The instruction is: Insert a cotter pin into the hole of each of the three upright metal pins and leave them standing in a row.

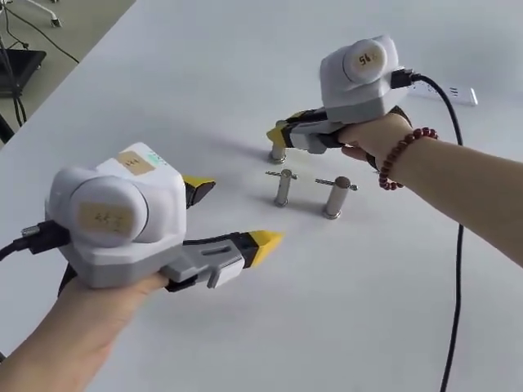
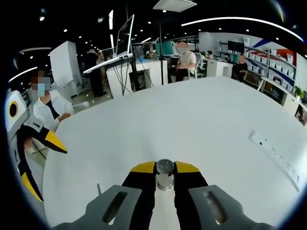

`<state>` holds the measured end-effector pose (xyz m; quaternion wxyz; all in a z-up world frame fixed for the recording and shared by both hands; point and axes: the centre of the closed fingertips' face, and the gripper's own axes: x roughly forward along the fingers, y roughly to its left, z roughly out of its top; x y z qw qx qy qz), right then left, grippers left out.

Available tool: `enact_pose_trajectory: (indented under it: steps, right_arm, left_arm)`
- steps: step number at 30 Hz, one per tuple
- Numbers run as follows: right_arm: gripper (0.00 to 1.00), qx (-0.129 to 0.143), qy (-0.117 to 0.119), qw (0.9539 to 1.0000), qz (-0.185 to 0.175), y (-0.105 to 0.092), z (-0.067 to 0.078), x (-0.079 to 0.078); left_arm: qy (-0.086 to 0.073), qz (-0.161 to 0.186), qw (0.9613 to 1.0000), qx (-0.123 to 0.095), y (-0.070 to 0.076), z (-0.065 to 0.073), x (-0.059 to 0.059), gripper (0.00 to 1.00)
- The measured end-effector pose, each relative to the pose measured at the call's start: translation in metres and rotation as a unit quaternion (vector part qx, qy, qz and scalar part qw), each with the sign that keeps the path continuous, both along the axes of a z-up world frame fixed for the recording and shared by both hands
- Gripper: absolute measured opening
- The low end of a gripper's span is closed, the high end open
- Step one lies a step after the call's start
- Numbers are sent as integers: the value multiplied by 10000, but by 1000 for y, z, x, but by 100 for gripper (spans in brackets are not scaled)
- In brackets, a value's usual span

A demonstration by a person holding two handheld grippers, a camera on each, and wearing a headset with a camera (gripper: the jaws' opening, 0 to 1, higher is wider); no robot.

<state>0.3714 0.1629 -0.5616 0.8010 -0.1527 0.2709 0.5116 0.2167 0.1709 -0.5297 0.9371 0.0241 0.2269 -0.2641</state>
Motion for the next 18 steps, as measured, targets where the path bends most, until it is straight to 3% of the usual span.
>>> enact_pose_trajectory:
  steps: [10, 18]
  right_arm:
    - [8, -76, -50, 9998, -204, -40, 1, 2]
    - [8, -115, -22, 9989, -462, -79, 2, 3]
  left_arm:
    - [-31, -50, 10000, -15, -9, 7, -1, 61]
    - [-10, -67, 10000, 14, -11, 6, -6, 61]
